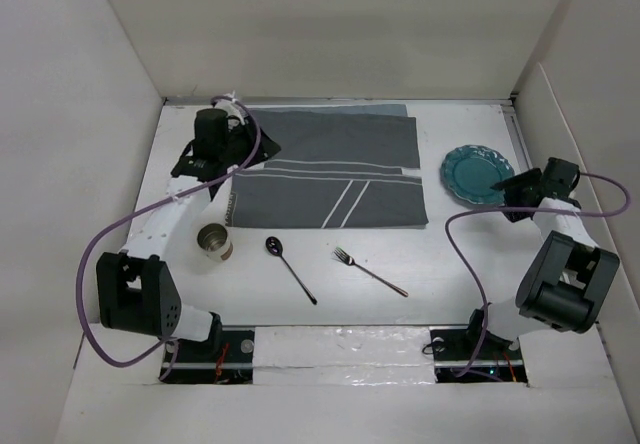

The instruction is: Set the dinner table for one person

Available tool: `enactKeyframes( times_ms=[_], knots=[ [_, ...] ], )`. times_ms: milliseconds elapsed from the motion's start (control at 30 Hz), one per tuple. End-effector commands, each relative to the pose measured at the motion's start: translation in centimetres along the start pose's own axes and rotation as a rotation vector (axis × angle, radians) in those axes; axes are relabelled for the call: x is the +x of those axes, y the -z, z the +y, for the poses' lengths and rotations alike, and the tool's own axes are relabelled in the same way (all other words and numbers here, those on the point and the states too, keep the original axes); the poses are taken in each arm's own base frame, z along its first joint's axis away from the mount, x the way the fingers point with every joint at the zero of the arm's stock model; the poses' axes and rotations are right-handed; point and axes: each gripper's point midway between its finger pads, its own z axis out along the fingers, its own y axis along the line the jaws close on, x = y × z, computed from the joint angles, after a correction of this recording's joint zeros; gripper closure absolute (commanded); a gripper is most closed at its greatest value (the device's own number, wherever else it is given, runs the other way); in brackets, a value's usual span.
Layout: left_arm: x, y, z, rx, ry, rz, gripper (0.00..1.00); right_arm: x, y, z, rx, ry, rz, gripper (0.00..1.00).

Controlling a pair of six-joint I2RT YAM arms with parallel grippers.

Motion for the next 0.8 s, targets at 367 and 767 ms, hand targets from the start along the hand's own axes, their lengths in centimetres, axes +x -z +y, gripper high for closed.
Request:
enactKeyframes(
  times_ms=[367, 767],
  knots=[
    [5.9, -2.0, -1.4, 0.100, -0.069, 0.135, 0.57, 0.9, -6.6, -1.3, 0.057, -0.225, 0.080, 0.43],
    [4.5, -2.6, -1.8, 0.092, -0.076, 0.119, 0.60, 3.3, -8.9, 0.3, 0.181, -0.350, 0.074, 0.77]
  ],
)
